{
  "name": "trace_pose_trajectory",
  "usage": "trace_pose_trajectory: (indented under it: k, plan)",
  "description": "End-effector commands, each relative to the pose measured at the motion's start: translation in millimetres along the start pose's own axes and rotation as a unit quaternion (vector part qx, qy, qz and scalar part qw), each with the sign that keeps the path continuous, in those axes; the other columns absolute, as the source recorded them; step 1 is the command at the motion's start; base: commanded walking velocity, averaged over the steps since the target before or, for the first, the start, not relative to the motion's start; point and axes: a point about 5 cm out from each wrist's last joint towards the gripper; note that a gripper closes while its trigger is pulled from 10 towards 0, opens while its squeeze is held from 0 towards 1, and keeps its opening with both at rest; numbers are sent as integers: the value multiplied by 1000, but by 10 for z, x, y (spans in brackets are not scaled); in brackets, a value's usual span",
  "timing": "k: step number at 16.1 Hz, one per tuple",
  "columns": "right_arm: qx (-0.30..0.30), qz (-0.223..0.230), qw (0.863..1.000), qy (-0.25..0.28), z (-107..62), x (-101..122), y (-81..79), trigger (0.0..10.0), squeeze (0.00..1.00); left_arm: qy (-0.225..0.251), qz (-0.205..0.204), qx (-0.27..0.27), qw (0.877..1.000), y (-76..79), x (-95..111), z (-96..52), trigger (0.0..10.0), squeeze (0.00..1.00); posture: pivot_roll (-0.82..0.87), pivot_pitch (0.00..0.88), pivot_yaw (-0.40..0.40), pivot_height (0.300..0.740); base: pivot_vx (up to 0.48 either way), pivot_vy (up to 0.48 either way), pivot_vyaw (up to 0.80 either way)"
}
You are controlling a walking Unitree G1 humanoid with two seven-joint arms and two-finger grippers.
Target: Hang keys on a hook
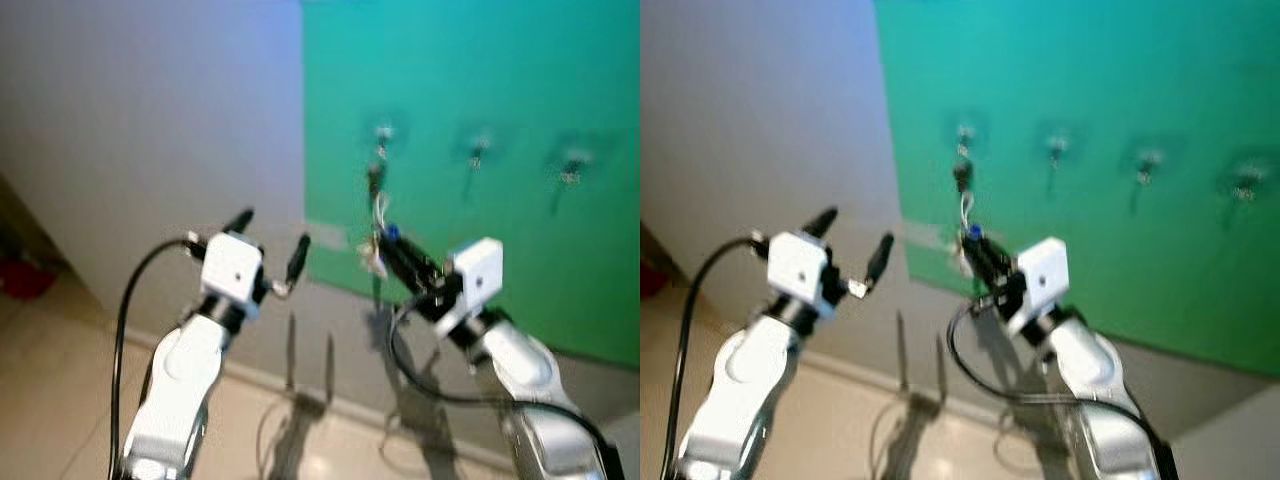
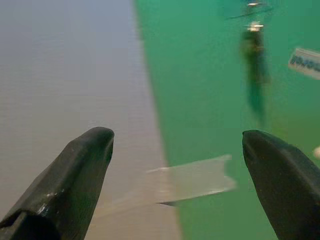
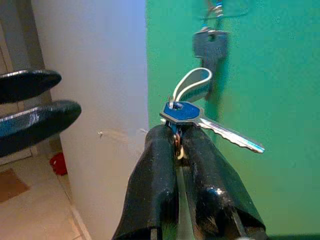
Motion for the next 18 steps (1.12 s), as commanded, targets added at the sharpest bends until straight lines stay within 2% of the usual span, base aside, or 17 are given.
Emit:
trace_pose_trajectory:
  k: [1,7,10,12,15,18]
  plan:
    - [6,2,1000,13,-14,66,6,10000,0,5,-4,-11,1000,12,32,-4,10000,0,-15,0,15,740,0,0,0]
    - [20,-10,1000,1,-87,33,-43,10000,0,0,-12,-25,1000,51,6,-38,10000,0,-21,0,16,740,0,0,0]
    - [14,11,999,38,-75,137,-44,10000,0,-2,-16,-27,1000,49,4,-40,10000,0,-18,0,14,740,0,0,0]
    - [-18,8,998,64,-62,216,42,10000,0,-2,-16,-40,999,71,15,-31,10000,0,-17,0,15,740,0,0,0]
    - [-69,18,995,73,-68,245,178,10000,0,9,-5,-51,999,95,52,-6,10000,0,-20,0,18,740,0,0,0]
    - [-67,22,994,79,-113,264,159,10000,0,8,-6,-50,999,98,46,-10,10000,0,-23,0,20,740,0,-184,0]
Point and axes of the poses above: a point about 5 cm out from each wrist's last joint towards the gripper, its own z axis pointing out of the wrist towards the gripper, its own x axis along the axis of the wrist's last joint, y = z × x, and after that the axes turned 6 degrees about -z, right-handed
